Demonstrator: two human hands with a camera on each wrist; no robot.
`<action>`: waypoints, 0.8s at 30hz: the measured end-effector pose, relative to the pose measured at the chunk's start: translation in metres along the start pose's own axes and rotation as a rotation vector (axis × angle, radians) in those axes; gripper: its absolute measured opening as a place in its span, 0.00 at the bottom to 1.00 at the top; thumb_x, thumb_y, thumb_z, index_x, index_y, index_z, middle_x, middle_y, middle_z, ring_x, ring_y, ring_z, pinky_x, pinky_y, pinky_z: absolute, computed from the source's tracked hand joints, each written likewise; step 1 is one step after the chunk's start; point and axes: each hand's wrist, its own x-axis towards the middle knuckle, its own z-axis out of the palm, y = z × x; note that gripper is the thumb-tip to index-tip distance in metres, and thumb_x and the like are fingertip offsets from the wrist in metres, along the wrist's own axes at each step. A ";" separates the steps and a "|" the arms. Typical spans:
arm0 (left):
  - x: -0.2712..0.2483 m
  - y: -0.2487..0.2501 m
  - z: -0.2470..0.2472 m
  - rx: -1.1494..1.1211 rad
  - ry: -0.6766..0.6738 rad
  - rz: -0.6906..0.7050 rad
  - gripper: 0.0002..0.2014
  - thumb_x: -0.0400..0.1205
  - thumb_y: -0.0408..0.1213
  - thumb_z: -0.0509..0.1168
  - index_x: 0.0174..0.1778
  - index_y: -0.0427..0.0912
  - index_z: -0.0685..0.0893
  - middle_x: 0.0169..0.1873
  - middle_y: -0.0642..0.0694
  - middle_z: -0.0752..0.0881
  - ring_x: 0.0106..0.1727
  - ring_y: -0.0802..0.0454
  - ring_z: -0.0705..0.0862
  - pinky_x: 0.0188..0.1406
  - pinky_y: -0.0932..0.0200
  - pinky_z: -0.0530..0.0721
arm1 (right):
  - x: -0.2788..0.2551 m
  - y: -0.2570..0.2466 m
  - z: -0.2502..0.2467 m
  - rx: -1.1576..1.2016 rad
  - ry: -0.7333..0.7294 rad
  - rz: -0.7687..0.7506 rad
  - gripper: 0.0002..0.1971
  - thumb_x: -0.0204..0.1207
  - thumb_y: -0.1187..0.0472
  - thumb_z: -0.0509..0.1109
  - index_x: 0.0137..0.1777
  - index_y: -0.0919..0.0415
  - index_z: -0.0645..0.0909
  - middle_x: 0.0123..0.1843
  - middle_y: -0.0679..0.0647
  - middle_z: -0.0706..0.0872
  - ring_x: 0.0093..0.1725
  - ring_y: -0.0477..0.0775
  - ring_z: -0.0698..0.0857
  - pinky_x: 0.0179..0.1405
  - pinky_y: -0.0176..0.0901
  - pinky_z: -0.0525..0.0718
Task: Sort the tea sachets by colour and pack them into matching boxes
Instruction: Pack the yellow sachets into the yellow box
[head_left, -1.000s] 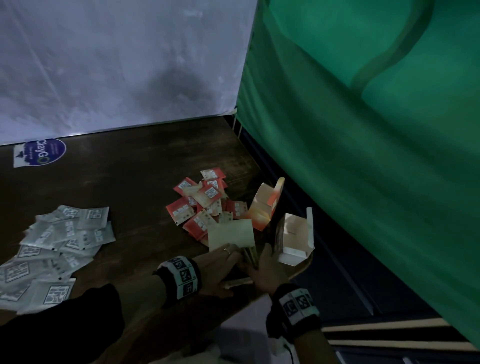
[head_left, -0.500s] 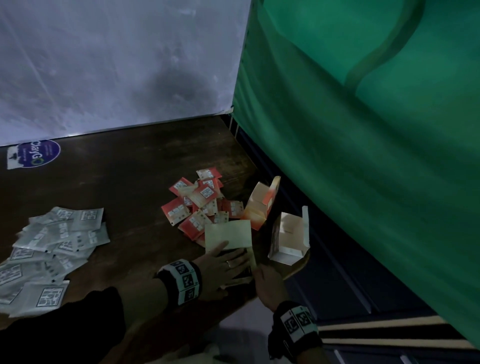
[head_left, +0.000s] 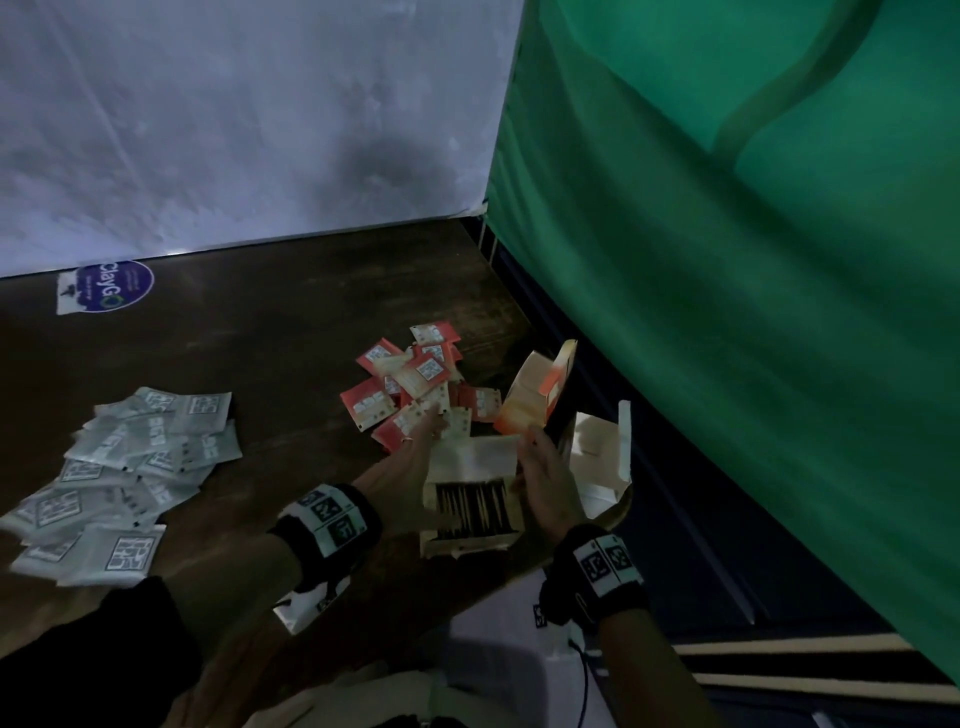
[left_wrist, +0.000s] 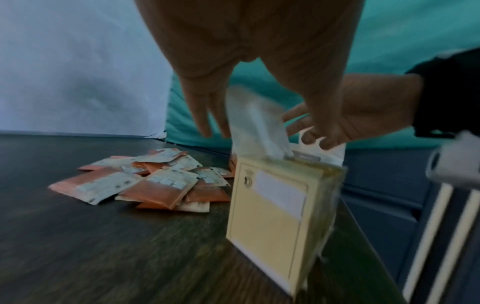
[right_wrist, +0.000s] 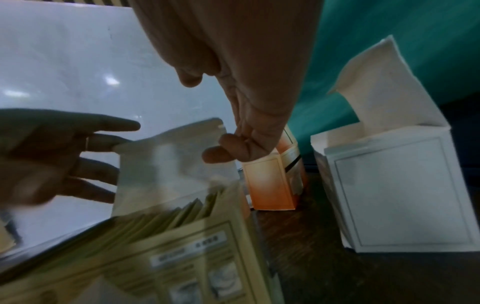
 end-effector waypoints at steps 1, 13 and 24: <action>-0.002 0.002 0.001 0.012 -0.041 0.012 0.64 0.66 0.51 0.79 0.79 0.56 0.31 0.81 0.49 0.59 0.78 0.47 0.66 0.73 0.50 0.70 | 0.002 0.006 -0.001 0.015 -0.004 0.000 0.21 0.86 0.47 0.54 0.78 0.49 0.65 0.63 0.41 0.73 0.60 0.40 0.75 0.50 0.31 0.72; -0.015 -0.021 0.021 0.290 -0.141 0.353 0.28 0.81 0.48 0.65 0.78 0.55 0.66 0.80 0.54 0.58 0.79 0.54 0.63 0.71 0.68 0.60 | -0.013 0.074 -0.015 -0.445 -0.059 -0.400 0.11 0.73 0.67 0.76 0.56 0.60 0.88 0.60 0.47 0.83 0.56 0.42 0.82 0.45 0.17 0.79; -0.017 -0.029 0.041 0.735 -0.194 0.429 0.29 0.85 0.57 0.46 0.78 0.68 0.39 0.78 0.59 0.31 0.79 0.51 0.31 0.82 0.41 0.42 | -0.008 0.098 -0.014 -0.427 -0.076 -0.456 0.10 0.72 0.63 0.77 0.53 0.58 0.89 0.62 0.44 0.77 0.50 0.34 0.79 0.48 0.23 0.80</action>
